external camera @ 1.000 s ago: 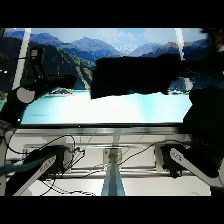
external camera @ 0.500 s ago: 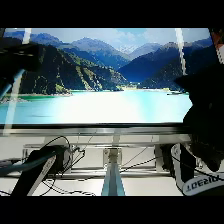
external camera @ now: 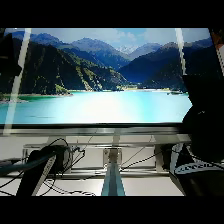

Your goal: Fold the clothes and pants, and hang the long-sleeved shirts on hangers.

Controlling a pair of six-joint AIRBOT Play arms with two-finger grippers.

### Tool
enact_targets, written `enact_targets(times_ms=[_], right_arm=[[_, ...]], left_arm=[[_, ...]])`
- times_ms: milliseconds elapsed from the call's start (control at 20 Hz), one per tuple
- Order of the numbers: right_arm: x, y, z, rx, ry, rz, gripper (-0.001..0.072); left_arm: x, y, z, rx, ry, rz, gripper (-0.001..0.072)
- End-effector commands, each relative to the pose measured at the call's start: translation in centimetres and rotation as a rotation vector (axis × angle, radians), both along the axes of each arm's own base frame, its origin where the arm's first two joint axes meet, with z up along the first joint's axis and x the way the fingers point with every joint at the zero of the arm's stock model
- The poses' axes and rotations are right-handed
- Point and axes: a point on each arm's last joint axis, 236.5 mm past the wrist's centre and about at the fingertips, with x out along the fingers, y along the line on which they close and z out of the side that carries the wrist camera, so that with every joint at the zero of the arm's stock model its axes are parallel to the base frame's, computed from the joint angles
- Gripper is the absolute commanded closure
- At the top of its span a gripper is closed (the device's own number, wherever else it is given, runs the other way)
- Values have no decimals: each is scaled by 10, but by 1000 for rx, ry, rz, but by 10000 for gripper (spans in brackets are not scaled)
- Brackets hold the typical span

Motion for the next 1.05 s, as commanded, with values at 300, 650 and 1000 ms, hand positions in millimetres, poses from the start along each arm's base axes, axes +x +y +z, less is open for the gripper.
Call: enact_targets(times_ms=[300, 650, 1000], right_arm=[[193, 53, 9, 18, -422, 748, 643], [260, 196, -35, -69, -52, 1522, 683], [253, 206, -47, -173, 181, 1531, 682]], left_arm=[[-2, 1, 2, 2, -7, 3, 494], [-2, 1, 2, 2, -7, 3, 494], [-2, 1, 2, 2, -7, 3, 494]])
